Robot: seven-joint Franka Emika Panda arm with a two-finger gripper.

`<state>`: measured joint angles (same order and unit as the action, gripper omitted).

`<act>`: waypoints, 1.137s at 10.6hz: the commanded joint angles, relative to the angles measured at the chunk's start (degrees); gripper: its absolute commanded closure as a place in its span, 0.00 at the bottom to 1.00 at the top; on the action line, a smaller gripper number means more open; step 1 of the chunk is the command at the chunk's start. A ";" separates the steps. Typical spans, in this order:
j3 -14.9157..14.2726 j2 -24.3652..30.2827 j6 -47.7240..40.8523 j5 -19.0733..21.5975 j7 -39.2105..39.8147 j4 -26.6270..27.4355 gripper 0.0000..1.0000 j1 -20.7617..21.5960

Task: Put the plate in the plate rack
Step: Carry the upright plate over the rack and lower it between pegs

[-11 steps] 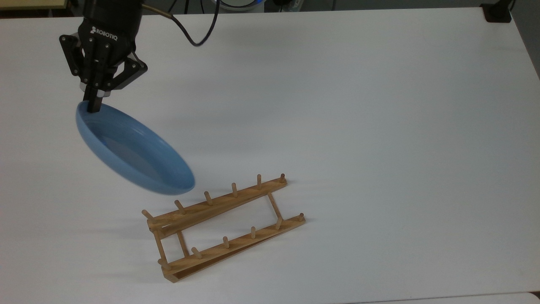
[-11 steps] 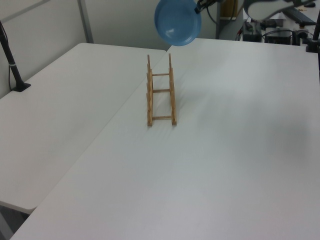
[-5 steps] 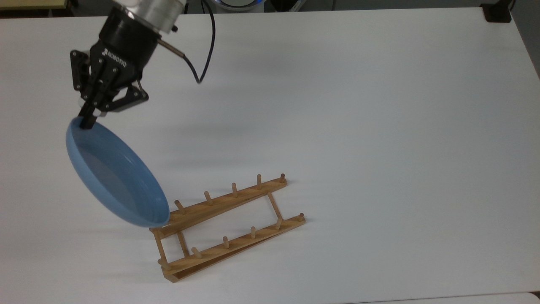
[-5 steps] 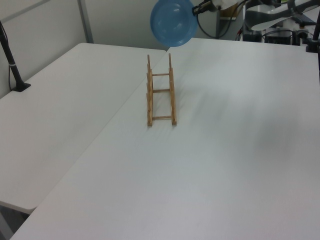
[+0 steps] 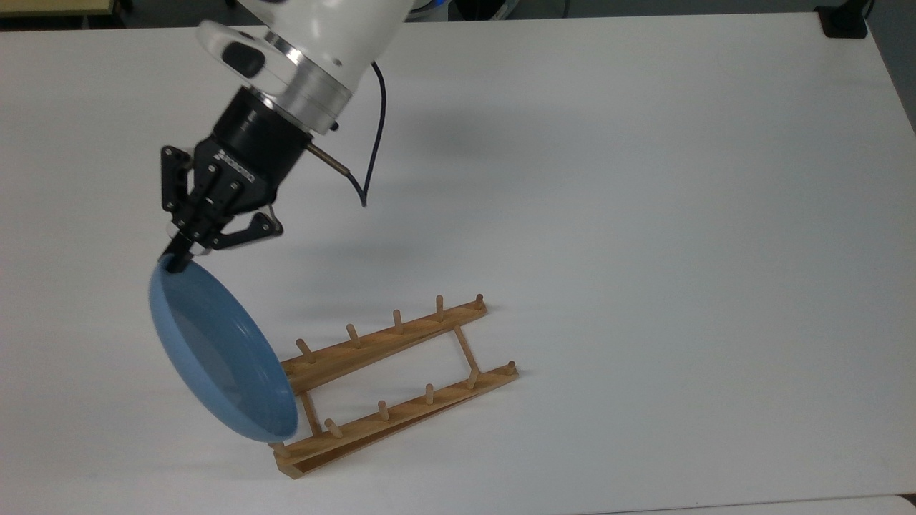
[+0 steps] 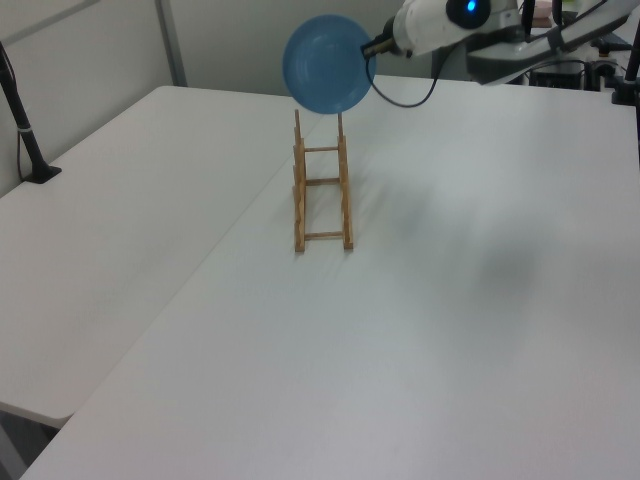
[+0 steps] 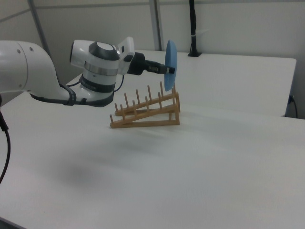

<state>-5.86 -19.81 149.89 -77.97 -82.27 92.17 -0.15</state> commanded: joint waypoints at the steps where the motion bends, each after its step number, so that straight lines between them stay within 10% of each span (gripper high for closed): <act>1: -0.64 -1.72 -2.14 -3.42 -4.12 -2.26 1.00 2.35; 8: -0.55 -4.27 -3.28 -6.32 -4.91 -2.52 0.92 3.06; 9: -0.55 -4.27 -3.29 -6.15 -5.00 -2.52 0.38 3.05; 12: -0.47 -4.19 -3.29 -5.88 -6.85 -2.52 0.03 3.05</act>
<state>-5.87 -23.71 148.24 -82.50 -86.46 90.59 1.99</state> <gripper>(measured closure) 0.696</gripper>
